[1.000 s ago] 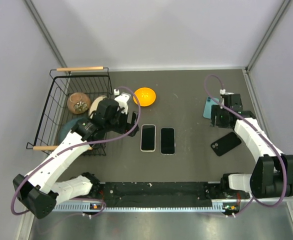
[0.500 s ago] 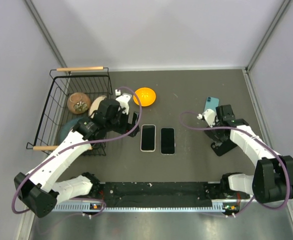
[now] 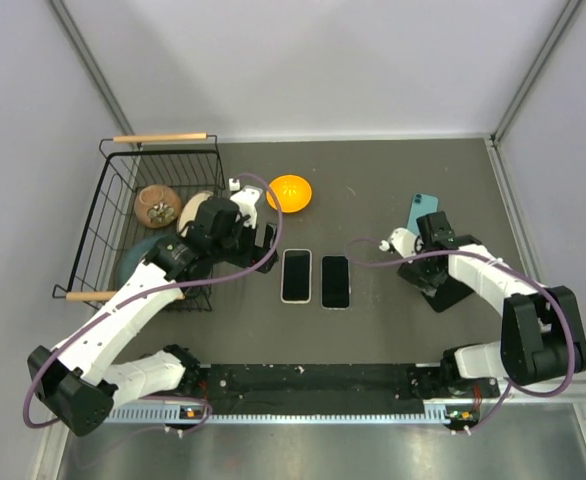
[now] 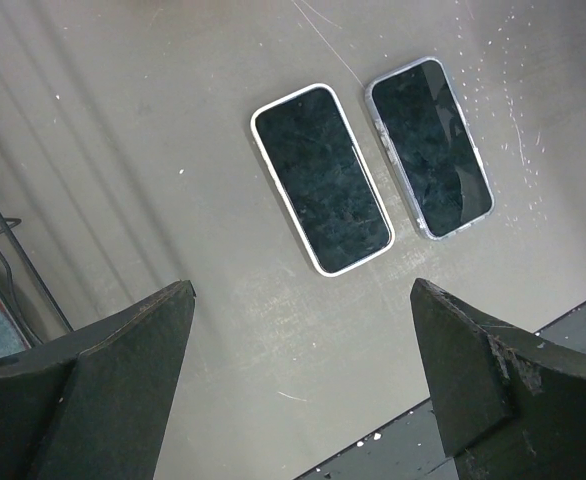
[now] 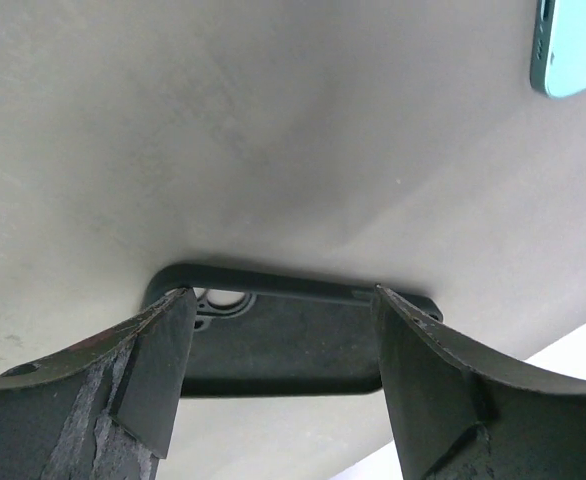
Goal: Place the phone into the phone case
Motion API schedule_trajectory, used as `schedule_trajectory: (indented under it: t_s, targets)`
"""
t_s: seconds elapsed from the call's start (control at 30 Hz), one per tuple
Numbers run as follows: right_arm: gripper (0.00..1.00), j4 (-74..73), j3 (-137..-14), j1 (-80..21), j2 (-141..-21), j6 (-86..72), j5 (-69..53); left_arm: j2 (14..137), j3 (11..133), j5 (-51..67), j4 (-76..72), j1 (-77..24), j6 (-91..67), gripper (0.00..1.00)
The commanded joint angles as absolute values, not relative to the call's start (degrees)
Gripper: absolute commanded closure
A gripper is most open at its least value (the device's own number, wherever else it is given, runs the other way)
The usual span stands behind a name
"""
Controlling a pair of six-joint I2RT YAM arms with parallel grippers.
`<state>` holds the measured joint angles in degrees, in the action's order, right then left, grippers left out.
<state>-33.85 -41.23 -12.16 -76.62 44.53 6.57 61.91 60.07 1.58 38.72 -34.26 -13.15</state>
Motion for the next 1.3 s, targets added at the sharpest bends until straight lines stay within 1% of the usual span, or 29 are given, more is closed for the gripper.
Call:
schedule_trajectory:
  t_s: [0.0, 0.07, 0.13, 0.17, 0.27, 0.33, 0.37, 0.47, 0.57, 0.63, 0.67, 0.73, 0.77, 0.83, 0.93, 1.03, 1.27]
  targets:
    - [0.30, -31.0, -41.6, -14.3, -76.2, 44.6, 1.1, 60.3, 59.6, 0.7, 35.9, -34.2, -12.9, 0.05]
    - [0.31, -30.1, -42.0, -14.7, -75.9, 43.2, -2.7, 60.3, 59.6, 0.7, 35.9, -34.1, -12.9, 0.05]
    - [0.35, -27.9, -42.7, -14.8, -76.3, 41.8, -4.5, 60.1, 59.6, 0.8, 35.9, -34.2, -12.9, 0.05]
    - [0.40, -27.4, -42.9, -14.7, -76.6, 40.7, -4.7, 60.1, 59.6, 0.7, 35.9, -34.1, -13.0, 0.05]
    - [0.49, -26.4, -43.3, -14.7, -79.0, 39.6, -2.8, 60.1, 59.5, 0.4, 35.9, -34.2, -13.0, 0.05]
    - [0.52, -25.9, -43.9, -14.8, -81.2, 38.4, -0.9, 60.0, 59.4, 0.5, 35.9, -34.1, -13.0, 0.05]
    - [0.57, -26.0, -44.4, -14.8, -82.0, 36.8, -0.4, 60.0, 59.4, 0.5, 35.9, -34.2, -13.0, 0.05]
    - [0.61, -26.4, -45.8, -14.8, -83.7, 35.5, -0.3, 60.3, 59.6, 0.5, 35.9, -34.2, -13.0, 0.05]
    - [0.60, -26.5, -45.8, -14.8, -82.6, 35.7, -0.6, 60.3, 59.4, -1.2, 35.9, -34.2, -13.0, 0.05]
    - [0.58, -27.4, -46.4, -14.7, -81.8, 35.6, -1.7, 60.2, 59.4, -1.2, 35.9, -34.2, -12.9, 0.05]
    - [0.54, -29.6, -46.8, -14.8, -81.1, 36.1, -2.4, 60.2, 59.4, -1.1, 35.9, -34.2, -12.9, 0.05]
    - [0.50, -32.2, -48.1, -14.9, -79.0, 36.8, -4.0, 60.6, 59.6, -1.0, 35.9, -34.2, -12.9, 0.05]
    - [0.46, -35.6, -48.4, -14.8, -78.3, 38.0, -4.3, 60.6, 59.6, -0.9, 35.9, -34.2, -12.9, 0.05]
    - [0.43, -37.4, -49.0, -14.8, -76.1, 39.0, -3.3, 60.7, 59.6, -0.9, 35.9, -34.1, -12.9, 0.05]
    - [0.42, -40.4, -49.4, -14.8, -73.1, 41.9, -3.2, 60.7, 59.7, -0.8, 35.9, -34.2, -12.9, 0.05]
    - [0.42, -41.8, -48.9, -14.8, -72.0, 45.5, -5.6, 60.6, 59.7, -0.6, 36.0, -34.2, -12.9, 0.05]
    - [0.45, -42.1, -48.2, -14.8, -78.4, 49.3, -2.9, 60.0, 59.6, -1.1, 35.9, -34.2, -12.8, 0.05]
